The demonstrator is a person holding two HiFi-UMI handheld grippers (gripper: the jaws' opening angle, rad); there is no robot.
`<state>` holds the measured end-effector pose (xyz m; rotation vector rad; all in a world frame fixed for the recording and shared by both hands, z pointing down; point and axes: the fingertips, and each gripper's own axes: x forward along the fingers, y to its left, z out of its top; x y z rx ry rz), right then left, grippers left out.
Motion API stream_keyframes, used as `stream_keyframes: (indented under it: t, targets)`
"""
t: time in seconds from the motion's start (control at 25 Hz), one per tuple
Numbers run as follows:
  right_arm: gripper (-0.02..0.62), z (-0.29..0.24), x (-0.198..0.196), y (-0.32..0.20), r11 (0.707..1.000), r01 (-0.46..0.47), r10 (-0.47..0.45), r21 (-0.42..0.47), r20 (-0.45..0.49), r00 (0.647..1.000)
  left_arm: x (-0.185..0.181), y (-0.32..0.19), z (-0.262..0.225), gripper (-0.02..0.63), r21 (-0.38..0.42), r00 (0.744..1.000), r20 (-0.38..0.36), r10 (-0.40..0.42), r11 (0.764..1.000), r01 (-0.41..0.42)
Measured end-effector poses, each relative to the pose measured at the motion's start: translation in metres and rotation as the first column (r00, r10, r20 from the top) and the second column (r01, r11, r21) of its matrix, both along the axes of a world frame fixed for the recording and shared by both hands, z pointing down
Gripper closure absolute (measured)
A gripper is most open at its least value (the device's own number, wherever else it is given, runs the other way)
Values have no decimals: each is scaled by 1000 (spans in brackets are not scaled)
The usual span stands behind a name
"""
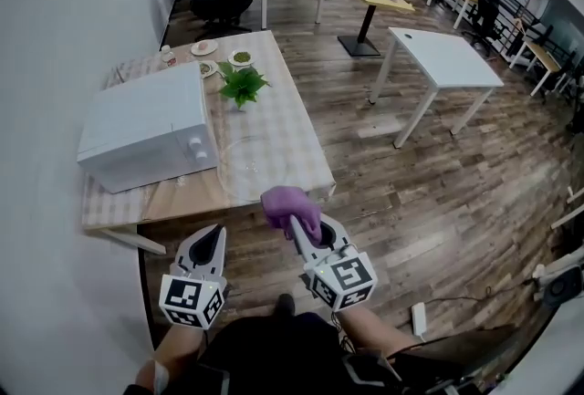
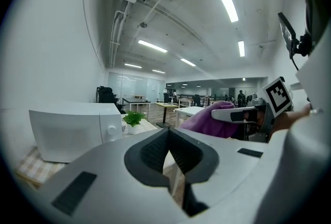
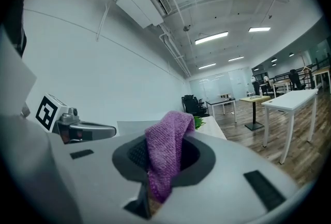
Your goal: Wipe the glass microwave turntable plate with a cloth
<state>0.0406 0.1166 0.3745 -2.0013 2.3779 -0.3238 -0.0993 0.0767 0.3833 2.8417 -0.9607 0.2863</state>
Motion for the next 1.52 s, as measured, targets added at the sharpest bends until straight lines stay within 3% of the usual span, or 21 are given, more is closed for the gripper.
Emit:
stream_keyframes:
  t: [0.48, 0.72, 1.08, 1.52]
  targets:
    - [534, -8, 37, -21, 998, 26, -26, 49, 16, 1000, 35, -9, 9, 598, 2, 998, 35, -47, 999, 47]
    - [534, -3, 43, -39, 999, 25, -25, 21, 19, 999, 41, -22, 11, 598, 3, 998, 28, -55, 998, 55]
    - [534, -4, 45, -83, 1000, 23, -22, 5, -29, 999, 44, -75, 15, 598, 2, 999, 4, -40, 999, 40]
    - [534, 10, 51, -147, 999, 5, -6, -40, -37, 999, 46, -136, 28, 598, -23, 1000, 27, -15, 1000, 16]
